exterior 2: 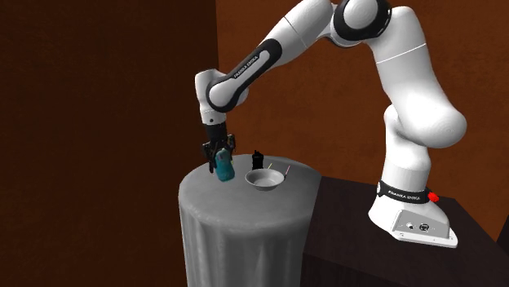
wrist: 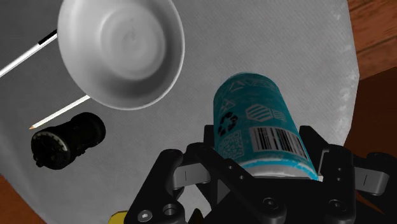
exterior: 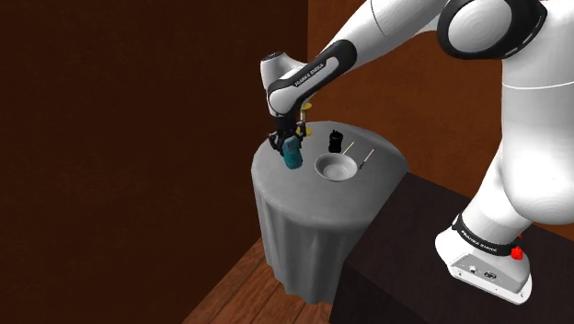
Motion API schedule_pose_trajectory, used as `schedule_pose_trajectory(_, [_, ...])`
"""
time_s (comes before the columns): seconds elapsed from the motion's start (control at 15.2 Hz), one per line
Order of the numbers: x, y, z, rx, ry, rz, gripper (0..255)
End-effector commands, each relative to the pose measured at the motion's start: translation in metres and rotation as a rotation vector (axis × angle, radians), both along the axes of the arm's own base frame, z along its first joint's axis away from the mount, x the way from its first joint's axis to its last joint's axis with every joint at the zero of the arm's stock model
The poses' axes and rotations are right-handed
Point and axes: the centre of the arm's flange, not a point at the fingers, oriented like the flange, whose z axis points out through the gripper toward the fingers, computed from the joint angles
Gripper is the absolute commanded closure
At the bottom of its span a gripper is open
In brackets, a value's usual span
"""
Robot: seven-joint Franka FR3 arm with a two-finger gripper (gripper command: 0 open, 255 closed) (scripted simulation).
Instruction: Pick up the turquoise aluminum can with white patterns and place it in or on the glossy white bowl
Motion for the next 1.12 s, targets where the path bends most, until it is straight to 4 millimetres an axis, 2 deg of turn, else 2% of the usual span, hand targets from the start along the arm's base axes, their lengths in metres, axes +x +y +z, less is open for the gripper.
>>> schedule_pose_trajectory(0.0, [0.000, -0.001, 0.012, 0.000, 0.000, 0.000, 255])
schedule_pose_trajectory(0.07, [0.000, -0.001, 0.017, 0.000, 0.000, 0.000, 255])
schedule_pose_trajectory(0.92, [-0.122, -0.122, 0.025, 0.000, 0.000, 0.000, 255])
schedule_pose_trajectory(1.06, [-0.128, -0.128, 0.020, 0.000, 0.000, 0.000, 255])
